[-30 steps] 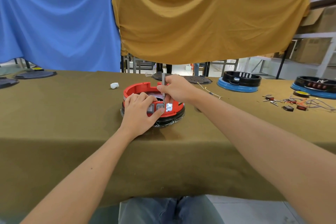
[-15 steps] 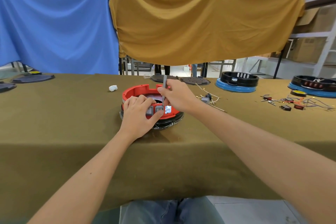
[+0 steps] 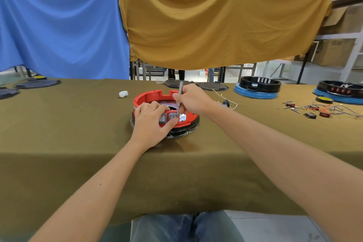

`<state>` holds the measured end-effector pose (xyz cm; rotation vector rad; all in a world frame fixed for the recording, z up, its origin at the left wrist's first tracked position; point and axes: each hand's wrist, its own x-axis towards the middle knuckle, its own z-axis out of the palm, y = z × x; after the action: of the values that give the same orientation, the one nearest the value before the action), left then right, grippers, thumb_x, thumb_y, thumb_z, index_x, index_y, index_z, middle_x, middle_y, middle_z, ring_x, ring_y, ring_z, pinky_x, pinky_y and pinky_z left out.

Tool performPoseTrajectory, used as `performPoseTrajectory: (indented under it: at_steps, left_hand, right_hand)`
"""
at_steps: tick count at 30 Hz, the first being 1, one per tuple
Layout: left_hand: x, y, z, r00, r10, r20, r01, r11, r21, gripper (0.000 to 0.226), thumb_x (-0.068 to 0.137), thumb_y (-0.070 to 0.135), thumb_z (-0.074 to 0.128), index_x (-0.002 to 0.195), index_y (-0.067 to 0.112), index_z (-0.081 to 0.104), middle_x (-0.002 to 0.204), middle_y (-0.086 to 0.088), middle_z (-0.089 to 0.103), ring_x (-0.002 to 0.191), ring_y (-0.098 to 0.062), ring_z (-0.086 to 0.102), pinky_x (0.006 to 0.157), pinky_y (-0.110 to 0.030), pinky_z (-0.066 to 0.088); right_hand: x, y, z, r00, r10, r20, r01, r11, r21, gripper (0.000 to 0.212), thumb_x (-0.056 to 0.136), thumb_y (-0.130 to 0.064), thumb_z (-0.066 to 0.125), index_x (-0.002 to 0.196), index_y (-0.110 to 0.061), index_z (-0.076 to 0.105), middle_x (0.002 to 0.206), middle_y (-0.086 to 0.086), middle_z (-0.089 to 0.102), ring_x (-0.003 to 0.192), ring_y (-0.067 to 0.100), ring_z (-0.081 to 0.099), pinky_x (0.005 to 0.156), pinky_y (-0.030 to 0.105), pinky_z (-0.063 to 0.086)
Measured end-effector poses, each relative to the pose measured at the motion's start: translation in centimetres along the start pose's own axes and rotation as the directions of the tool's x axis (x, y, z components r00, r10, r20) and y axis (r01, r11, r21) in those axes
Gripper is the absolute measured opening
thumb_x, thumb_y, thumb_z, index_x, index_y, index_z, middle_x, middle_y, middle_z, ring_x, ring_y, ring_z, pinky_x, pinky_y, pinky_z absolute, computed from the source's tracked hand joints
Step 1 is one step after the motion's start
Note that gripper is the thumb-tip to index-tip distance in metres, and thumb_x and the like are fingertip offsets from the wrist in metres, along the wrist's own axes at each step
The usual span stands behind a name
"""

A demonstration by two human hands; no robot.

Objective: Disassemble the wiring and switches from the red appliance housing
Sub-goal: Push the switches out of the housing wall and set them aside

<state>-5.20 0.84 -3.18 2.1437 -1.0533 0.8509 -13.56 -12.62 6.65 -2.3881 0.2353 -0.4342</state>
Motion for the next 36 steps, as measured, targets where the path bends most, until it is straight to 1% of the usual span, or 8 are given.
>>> performPoseTrajectory:
  at_steps: [5,7,11,14,18,26,31,36]
  left_hand:
    - [0.0,0.0,-0.1,1.000,0.001,0.002,-0.001,1.000,0.006,0.059,0.083,0.069,0.039,0.105,0.020,0.064,0.097,0.003,0.054,0.099,-0.020,0.048,0.105,-0.041,0.025]
    - [0.0,0.0,-0.1,1.000,0.001,0.003,-0.001,1.000,0.003,0.058,0.083,0.069,0.039,0.104,0.021,0.064,0.097,0.004,0.054,0.099,-0.020,0.048,0.104,-0.041,0.026]
    - [0.0,-0.1,0.0,1.000,0.004,0.001,-0.004,1.000,-0.001,0.055,0.084,0.067,0.040,0.104,0.022,0.064,0.097,0.005,0.054,0.098,-0.019,0.047,0.104,-0.041,0.027]
    - [0.0,-0.1,0.0,1.000,0.003,0.003,-0.003,1.000,0.002,0.056,0.084,0.067,0.040,0.104,0.022,0.064,0.097,0.005,0.054,0.098,-0.019,0.047,0.104,-0.041,0.027]
    - [0.0,-0.1,0.0,1.000,0.005,-0.004,-0.005,1.000,-0.002,0.055,0.084,0.067,0.041,0.103,0.022,0.064,0.096,0.005,0.054,0.098,-0.019,0.047,0.104,-0.041,0.027]
    - [-0.1,0.0,-0.1,1.000,0.003,-0.011,-0.004,1.000,-0.013,0.057,0.083,0.068,0.040,0.103,0.020,0.065,0.096,0.004,0.055,0.098,-0.020,0.047,0.103,-0.040,0.026]
    - [0.0,0.1,-0.1,1.000,-0.001,-0.013,0.001,1.000,-0.015,0.057,0.083,0.068,0.040,0.103,0.020,0.065,0.096,0.005,0.054,0.098,-0.019,0.047,0.103,-0.040,0.025]
    - [0.0,0.0,-0.1,1.000,-0.002,-0.008,0.002,1.000,-0.011,0.058,0.083,0.069,0.040,0.103,0.021,0.064,0.096,0.004,0.055,0.098,-0.020,0.047,0.103,-0.039,0.025]
  right_hand:
    - [0.2,-0.4,-0.3,1.000,0.014,0.027,-0.014,1.000,-0.026,0.028,0.105,-0.026,0.049,0.086,-0.008,0.060,0.068,0.008,0.070,0.059,0.015,0.062,0.074,0.036,0.054]
    - [0.0,-0.2,0.1,1.000,0.004,-0.015,-0.004,1.000,-0.022,0.027,0.105,-0.028,0.049,0.089,-0.008,0.060,0.069,0.007,0.070,0.060,0.014,0.063,0.075,0.039,0.055]
    - [-0.7,0.6,0.3,0.991,-0.018,-0.130,0.034,0.992,0.121,0.026,0.105,-0.025,0.048,0.094,-0.005,0.060,0.068,0.006,0.068,0.058,0.012,0.063,0.076,0.041,0.057]
    - [-1.0,0.1,0.6,0.990,-0.053,-0.128,0.063,0.996,0.069,0.026,0.105,-0.027,0.048,0.095,-0.006,0.059,0.075,0.009,0.069,0.066,0.018,0.066,0.080,0.046,0.057]
    - [-1.0,-0.5,1.0,0.986,-0.044,-0.160,0.044,0.999,-0.005,0.030,0.105,-0.029,0.046,0.101,-0.002,0.059,0.095,0.020,0.070,0.090,0.035,0.069,0.086,0.054,0.054]
    - [-0.8,-0.2,1.4,0.978,-0.021,-0.205,0.012,0.999,-0.047,0.028,0.105,-0.031,0.045,0.094,-0.008,0.057,0.087,0.008,0.063,0.089,0.029,0.065,0.084,0.049,0.054]
    - [-1.0,-0.2,1.8,0.976,-0.018,-0.216,0.007,0.999,-0.052,0.026,0.105,-0.034,0.045,0.093,-0.013,0.057,0.093,0.009,0.068,0.090,0.027,0.067,0.086,0.049,0.054]
    - [-0.7,-0.6,1.4,0.987,0.023,-0.157,-0.028,0.999,-0.032,0.030,0.104,-0.033,0.047,0.101,-0.007,0.061,0.095,0.014,0.070,0.092,0.031,0.069,0.088,0.052,0.055]
